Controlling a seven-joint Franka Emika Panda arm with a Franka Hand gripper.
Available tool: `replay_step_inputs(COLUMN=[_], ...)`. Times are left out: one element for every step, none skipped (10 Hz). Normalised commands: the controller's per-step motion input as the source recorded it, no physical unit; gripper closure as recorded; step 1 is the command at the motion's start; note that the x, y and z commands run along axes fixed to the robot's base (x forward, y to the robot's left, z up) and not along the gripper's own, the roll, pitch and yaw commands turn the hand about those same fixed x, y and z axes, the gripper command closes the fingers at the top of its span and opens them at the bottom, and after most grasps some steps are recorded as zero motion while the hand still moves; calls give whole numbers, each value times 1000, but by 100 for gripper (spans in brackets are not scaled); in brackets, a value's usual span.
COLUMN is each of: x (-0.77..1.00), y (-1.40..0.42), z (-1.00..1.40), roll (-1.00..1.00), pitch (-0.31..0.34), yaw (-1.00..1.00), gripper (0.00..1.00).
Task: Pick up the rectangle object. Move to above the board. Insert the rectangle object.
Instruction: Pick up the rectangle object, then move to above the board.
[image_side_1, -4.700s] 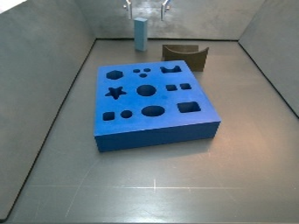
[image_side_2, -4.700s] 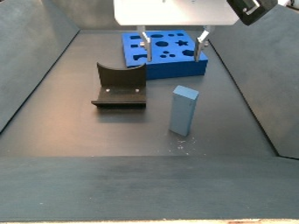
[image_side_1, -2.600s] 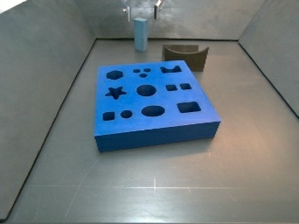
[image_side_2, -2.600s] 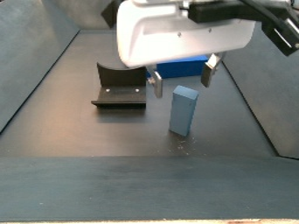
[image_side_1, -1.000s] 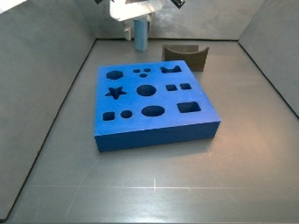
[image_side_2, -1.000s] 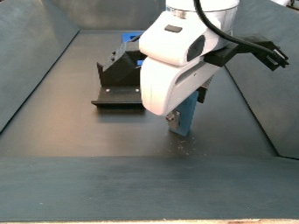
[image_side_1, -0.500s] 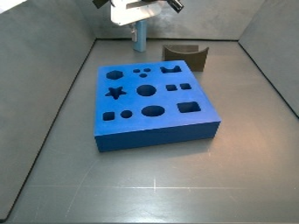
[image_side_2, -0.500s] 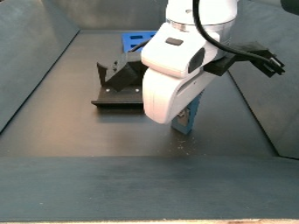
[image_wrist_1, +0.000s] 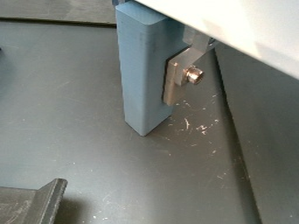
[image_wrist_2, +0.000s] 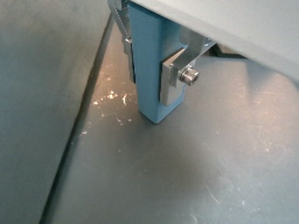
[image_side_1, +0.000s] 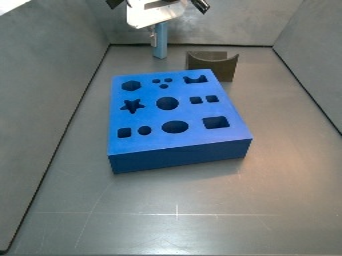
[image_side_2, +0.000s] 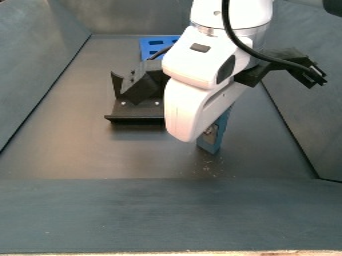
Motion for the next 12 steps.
replay_step_inputs(x=[0,0,0,0,0,0,0,-201,-161,-157,-151,-144], y=[0,0,0,0,0,0,0,-153,-129,-125,-120,-117], z=[0,0,0,0,0,0,0,1000,1000,1000,1000,1000], roll=[0,0,0,0,0,0,0,506,557,570,550,514], pitch=[0,0,0,0,0,0,0,-356,-419,-378,-244,-143], yaw=[0,0,0,0,0,0,0,188,240,203,132,95], gripper=[100,100,100,100,100,100,100,100,100,100,100,100])
